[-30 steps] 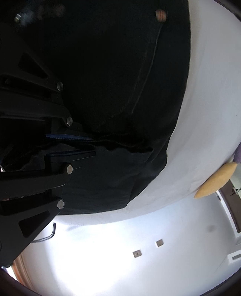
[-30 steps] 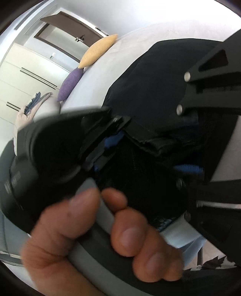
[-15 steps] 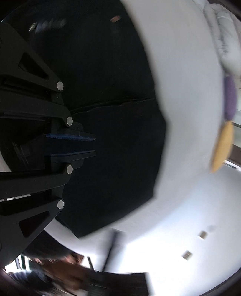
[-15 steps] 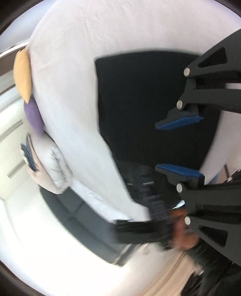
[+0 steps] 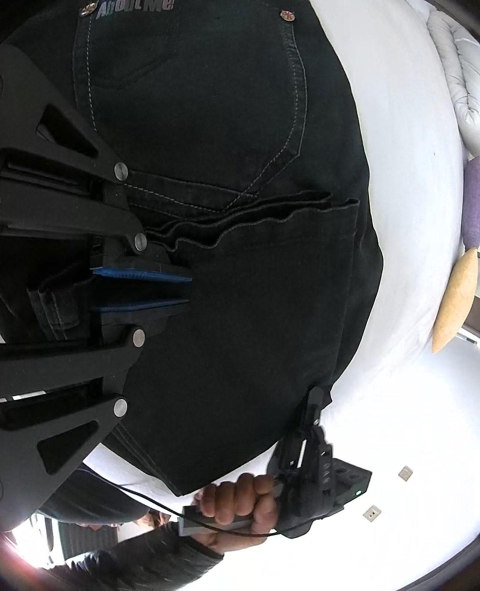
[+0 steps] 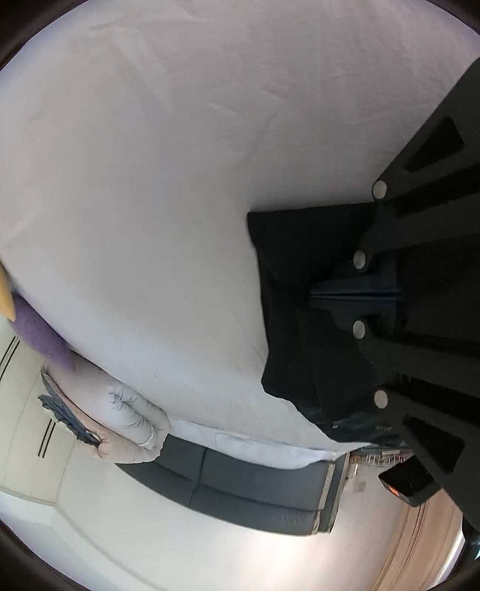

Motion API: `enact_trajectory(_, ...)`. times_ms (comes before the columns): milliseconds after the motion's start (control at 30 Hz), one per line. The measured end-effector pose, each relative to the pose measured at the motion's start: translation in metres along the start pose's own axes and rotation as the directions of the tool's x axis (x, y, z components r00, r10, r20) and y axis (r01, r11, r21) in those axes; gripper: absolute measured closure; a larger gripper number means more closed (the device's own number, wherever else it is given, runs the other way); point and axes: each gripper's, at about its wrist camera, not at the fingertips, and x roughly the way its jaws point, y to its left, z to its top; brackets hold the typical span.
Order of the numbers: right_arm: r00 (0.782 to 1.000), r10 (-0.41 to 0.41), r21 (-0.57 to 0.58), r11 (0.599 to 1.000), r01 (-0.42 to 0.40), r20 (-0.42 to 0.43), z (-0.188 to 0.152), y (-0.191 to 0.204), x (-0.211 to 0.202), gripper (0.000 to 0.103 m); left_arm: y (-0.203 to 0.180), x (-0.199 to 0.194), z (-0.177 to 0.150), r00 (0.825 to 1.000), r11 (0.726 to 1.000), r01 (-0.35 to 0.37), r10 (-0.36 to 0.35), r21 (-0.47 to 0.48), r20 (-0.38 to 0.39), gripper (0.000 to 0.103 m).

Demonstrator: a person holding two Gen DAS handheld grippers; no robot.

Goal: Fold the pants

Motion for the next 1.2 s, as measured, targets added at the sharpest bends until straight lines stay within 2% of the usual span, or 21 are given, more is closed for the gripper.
enact_trajectory(33, 1.000, 0.001, -0.005, 1.000, -0.001, -0.004, -0.006, -0.001, -0.001, 0.103, 0.004, 0.015, 0.015, 1.000, 1.000, 0.001, -0.001, -0.004, 0.001, 0.094)
enact_trajectory(133, 0.999, -0.007, -0.029, 1.000, 0.006, -0.042, -0.023, 0.004, -0.004, 0.103, 0.010, 0.013, 0.017, 1.000, 1.000, 0.004, -0.004, -0.006, 0.005, 0.094)
enact_trajectory(300, 0.997, -0.007, -0.040, 0.999, 0.004, -0.078, -0.069, 0.007, -0.010, 0.103, 0.019, 0.006, 0.016, 1.000, 1.000, 0.005, -0.005, -0.007, 0.014, 0.094)
enact_trajectory(500, 0.997, 0.007, 0.000, 1.000, -0.007, -0.081, -0.113, 0.011, -0.034, 0.103, 0.016, 0.020, 0.002, 1.000, 1.000, 0.002, -0.002, -0.003, 0.022, 0.094)
enact_trajectory(667, 0.995, -0.007, 0.008, 1.000, 0.008, -0.096, -0.134, 0.013, -0.037, 0.103, 0.015, 0.018, -0.001, 1.000, 1.000, 0.004, -0.003, -0.007, 0.031, 0.094)
enact_trajectory(900, 0.998, -0.007, 0.012, 1.000, 0.008, -0.058, -0.137, 0.007, -0.026, 0.103, 0.015, 0.020, -0.009, 0.999, 1.000, 0.006, -0.006, -0.012, 0.052, 0.094)
enact_trajectory(1067, 1.000, -0.027, -0.019, 0.999, 0.026, -0.017, -0.143, 0.010, -0.026, 0.103, 0.017, -0.016, -0.018, 0.990, 0.996, 0.021, -0.009, -0.083, 0.140, 0.093)
enact_trajectory(1133, 1.000, -0.026, -0.011, 1.000, 0.026, -0.012, -0.144, 0.009, -0.026, 0.103, 0.022, -0.048, -0.027, 0.974, 0.992, 0.053, -0.026, -0.116, 0.224, 0.093)
enact_trajectory(1167, 1.000, -0.029, -0.010, 1.000, 0.029, -0.007, -0.144, 0.010, -0.027, 0.103, 0.027, -0.065, -0.032, 0.964, 0.989, 0.065, -0.028, -0.130, 0.265, 0.090)
enact_trajectory(1200, 1.000, -0.030, -0.009, 1.000, 0.030, -0.001, -0.145, 0.011, -0.027, 0.103, 0.033, -0.082, -0.039, 0.953, 0.987, 0.067, -0.019, -0.148, 0.302, 0.077)
